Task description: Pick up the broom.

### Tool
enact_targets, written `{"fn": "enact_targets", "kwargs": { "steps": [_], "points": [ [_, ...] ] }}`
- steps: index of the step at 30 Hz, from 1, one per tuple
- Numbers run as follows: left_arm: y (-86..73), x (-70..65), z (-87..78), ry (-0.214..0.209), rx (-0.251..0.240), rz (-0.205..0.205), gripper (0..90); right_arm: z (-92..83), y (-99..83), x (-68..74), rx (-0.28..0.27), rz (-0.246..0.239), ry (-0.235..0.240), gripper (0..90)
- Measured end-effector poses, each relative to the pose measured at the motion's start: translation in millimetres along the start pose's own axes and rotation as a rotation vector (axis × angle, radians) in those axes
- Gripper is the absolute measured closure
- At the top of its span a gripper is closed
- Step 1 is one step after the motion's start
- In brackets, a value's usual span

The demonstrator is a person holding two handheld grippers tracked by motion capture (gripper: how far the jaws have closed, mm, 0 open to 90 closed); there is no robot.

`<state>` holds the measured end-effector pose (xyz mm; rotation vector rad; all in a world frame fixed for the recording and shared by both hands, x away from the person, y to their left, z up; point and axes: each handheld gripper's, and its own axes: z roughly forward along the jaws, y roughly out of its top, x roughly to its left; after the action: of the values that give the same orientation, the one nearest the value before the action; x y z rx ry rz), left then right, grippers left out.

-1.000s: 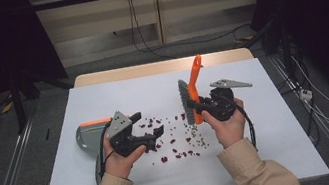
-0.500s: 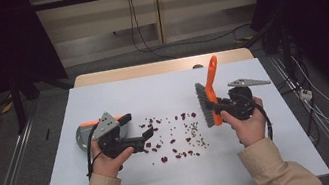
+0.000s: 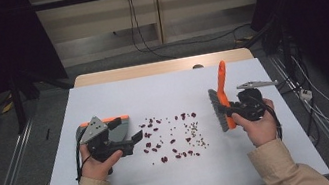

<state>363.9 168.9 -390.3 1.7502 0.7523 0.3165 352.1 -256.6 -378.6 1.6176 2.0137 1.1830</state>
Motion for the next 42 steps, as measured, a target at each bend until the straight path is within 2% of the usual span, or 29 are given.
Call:
{"fn": "enact_targets", "kwargs": {
  "steps": [8, 15, 22, 28, 33, 36, 39, 42],
  "points": [
    [-4.2, 6.7, -6.5, 0.013, 0.006, 0.000, 5.9, 11.6, -1.1, -3.3, 0.092, -0.001, -0.016, 69.5],
    [-6.2, 9.1, -8.8, 0.020, 0.005, -0.002, 5.9, 26.4, 3.5, -4.5, 0.117, -0.027, -0.041, 69.6],
    [-8.2, 11.5, -9.2, 0.022, 0.006, -0.006, 6.0, 41.3, 5.2, -7.2, 0.117, -0.037, -0.074, 69.9],
    [-9.1, 11.0, -8.2, 0.021, 0.007, -0.003, 6.0, 52.6, 3.7, -5.1, 0.138, -0.081, -0.096, 69.3],
    [-10.0, 12.7, -8.7, 0.024, 0.009, -0.005, 6.0, 53.1, 3.3, -6.1, 0.122, -0.091, -0.108, 67.9],
    [-10.3, 13.2, -9.1, 0.026, 0.008, -0.005, 6.0, 49.4, 2.6, -4.9, 0.097, -0.105, -0.110, 64.1],
    [-10.5, 13.3, -9.3, 0.024, 0.008, -0.005, 6.1, 44.4, 2.3, -4.1, 0.080, -0.112, -0.114, 56.3],
    [-10.6, 12.7, -9.6, 0.024, 0.008, -0.003, 6.1, 40.3, 0.2, -2.6, 0.079, -0.132, -0.128, 56.0]
  ]
}}
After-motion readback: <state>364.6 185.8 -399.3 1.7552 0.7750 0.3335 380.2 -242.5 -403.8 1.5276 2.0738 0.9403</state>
